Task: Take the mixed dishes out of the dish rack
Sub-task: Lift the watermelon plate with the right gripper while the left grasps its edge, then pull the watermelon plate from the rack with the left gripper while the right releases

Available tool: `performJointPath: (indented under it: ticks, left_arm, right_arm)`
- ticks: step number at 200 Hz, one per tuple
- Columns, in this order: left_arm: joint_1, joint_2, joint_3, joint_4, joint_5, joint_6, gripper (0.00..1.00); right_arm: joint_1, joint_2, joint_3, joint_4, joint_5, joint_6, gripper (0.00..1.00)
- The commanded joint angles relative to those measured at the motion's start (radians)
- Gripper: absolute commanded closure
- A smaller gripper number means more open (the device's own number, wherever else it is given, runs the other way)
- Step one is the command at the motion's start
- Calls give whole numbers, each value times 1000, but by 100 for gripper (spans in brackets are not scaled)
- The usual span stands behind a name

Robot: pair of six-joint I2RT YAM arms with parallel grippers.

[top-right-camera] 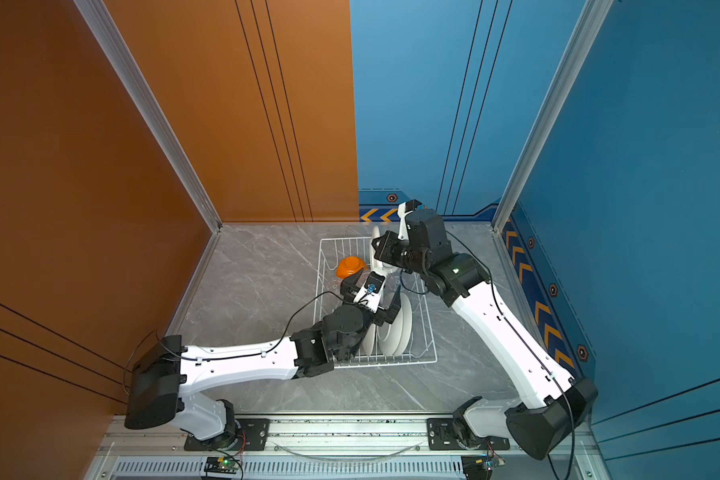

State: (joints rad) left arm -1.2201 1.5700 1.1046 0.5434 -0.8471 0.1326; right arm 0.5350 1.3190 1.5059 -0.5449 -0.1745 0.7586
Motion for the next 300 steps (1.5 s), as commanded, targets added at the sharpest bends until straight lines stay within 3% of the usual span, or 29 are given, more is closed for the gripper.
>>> performJointPath:
  ticks: [1,58,109,131,174,219,255,300]
  left_arm:
    - [2,28,36,127,-130,95,2]
    - [23,43,54,141,-128,98,13]
    - [35,46,57,142,-160,106,40]
    - [48,53,68,142,-195,98,43]
    - [67,68,92,144,-207,108,65]
    - [73,87,94,196,-235,161,79]
    - [74,113,88,284,-273,232,100]
    - [74,121,67,407,-285,318,100]
  right_arm:
    - [8,-82,1,132,21,57,100]
    - [-25,-110,-18,134,26,97,100]
    - [-37,-114,-40,159,19,129,100]
    - [-42,-114,-52,167,14,146,100]
    - [-58,-119,-75,187,9,180,100]
    - [-77,-124,-122,235,-16,238,100]
    - [-89,-117,-143,277,-41,271,100]
    - [-98,-106,-153,288,-43,283,100]
